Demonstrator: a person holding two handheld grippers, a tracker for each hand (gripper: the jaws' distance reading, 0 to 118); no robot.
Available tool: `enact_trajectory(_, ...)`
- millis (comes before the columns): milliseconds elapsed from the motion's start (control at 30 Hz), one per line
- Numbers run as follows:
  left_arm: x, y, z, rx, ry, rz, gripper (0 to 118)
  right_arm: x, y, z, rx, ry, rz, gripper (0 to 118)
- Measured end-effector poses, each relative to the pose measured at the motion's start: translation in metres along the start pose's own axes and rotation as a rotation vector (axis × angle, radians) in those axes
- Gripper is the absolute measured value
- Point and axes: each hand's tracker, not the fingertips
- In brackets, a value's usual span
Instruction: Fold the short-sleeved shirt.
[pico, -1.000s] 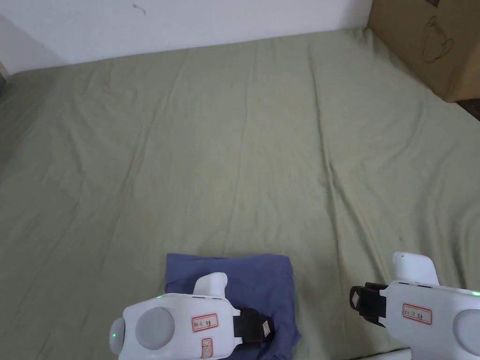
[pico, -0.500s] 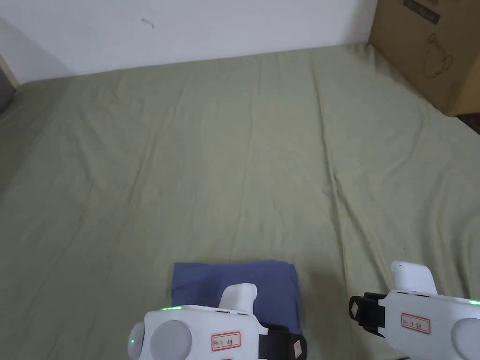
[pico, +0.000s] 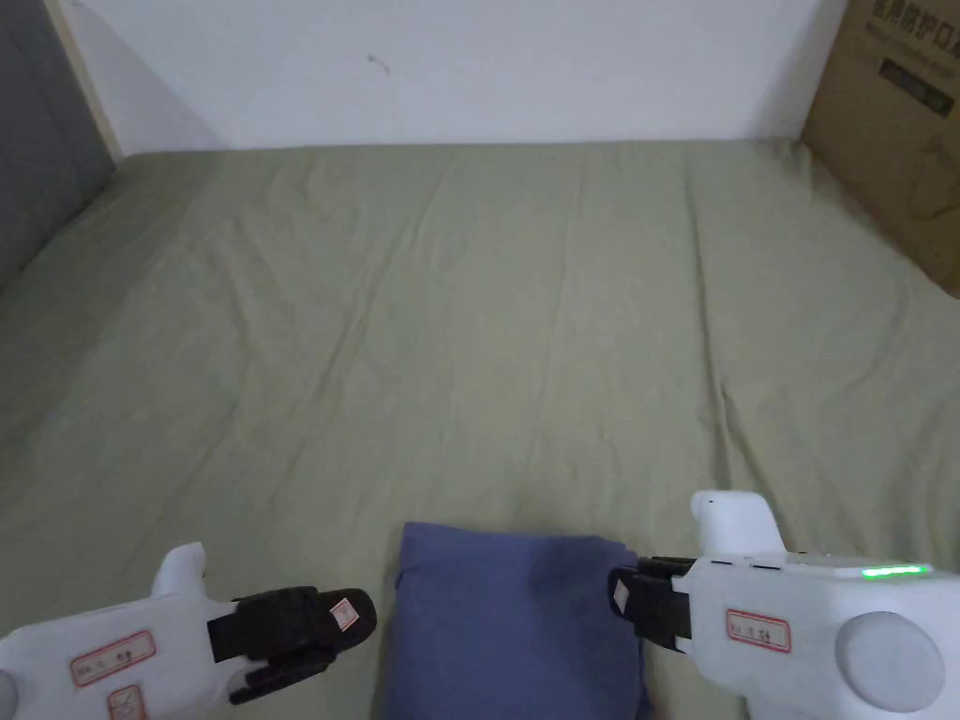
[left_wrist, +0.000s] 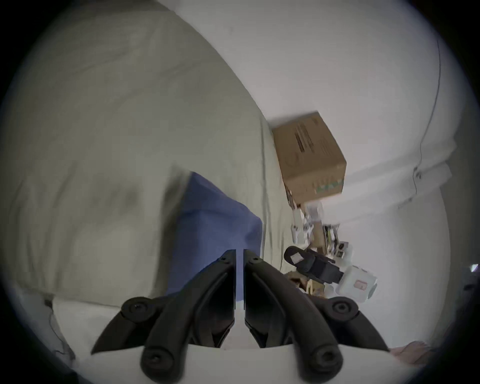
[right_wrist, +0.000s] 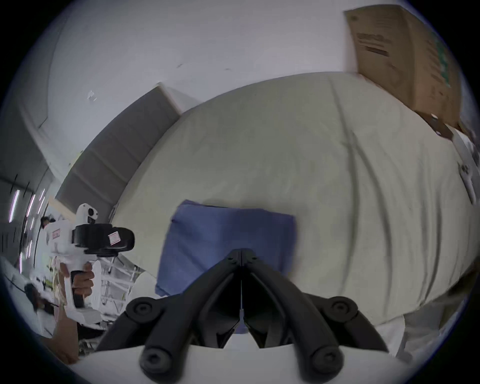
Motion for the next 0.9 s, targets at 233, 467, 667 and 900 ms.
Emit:
enact_trajectory(233, -0.029, -0.018, 0.011, 0.020, 0.036, 0.059, 6, -0.010, -0.020, -0.083, -0.214, -0.030, 0.025, 0)
enact_trajectory(467, -0.047, -0.007, -0.023, -0.034, 0.029, 0.072, 93, -0.004, -0.017, -0.081, -0.203, -0.017, 0.005, 0)
enact_trajectory(667, -0.053, 0.011, -0.076, -0.118, -0.069, 0.110, 118, -0.001, -0.018, -0.079, -0.204, -0.012, -0.016, 0)
enact_trajectory(900, -0.046, 0.011, -0.133, -0.225, -0.166, 0.074, 118, 0.004, -0.016, -0.080, -0.211, 0.007, -0.042, 0)
